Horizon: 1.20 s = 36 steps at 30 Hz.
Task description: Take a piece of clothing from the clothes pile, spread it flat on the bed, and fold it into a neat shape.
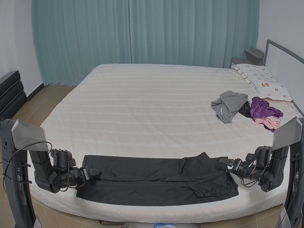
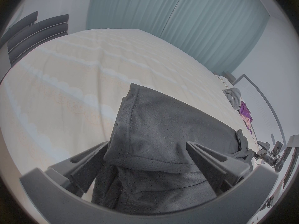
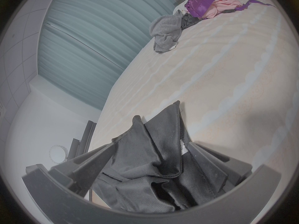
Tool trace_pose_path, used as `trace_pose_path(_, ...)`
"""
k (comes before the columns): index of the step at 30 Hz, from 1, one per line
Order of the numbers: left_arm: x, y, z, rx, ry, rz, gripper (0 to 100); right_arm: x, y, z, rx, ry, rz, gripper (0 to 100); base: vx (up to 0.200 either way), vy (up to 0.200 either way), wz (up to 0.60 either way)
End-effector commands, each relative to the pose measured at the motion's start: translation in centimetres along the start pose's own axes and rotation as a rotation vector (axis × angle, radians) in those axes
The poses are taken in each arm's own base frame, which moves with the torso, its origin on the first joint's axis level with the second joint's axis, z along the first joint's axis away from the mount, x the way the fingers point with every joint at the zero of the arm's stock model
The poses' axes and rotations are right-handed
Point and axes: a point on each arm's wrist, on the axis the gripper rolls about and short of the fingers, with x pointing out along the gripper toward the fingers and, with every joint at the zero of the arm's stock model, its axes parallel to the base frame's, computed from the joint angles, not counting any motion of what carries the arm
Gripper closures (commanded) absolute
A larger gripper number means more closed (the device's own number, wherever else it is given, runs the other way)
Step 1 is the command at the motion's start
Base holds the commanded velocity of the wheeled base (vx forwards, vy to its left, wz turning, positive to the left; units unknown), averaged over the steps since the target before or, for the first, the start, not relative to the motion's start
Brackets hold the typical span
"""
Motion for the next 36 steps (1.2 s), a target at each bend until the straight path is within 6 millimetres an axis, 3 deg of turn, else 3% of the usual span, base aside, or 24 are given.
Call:
trace_pose_path(1,0.07,0.06,-0.12,-0.002,0.006,0.001,100,0.02,-0.03,-0.01,0.000,0.001,0.000,0,0.000,0.000,0.00)
trace_pose_path(36,-0.55,-0.04,0.16,-0.017,-0.008,0.001,100,-0.06,-0.03,-0.14,0.002,0.005,-0.002,0,0.000,0.000,0.00)
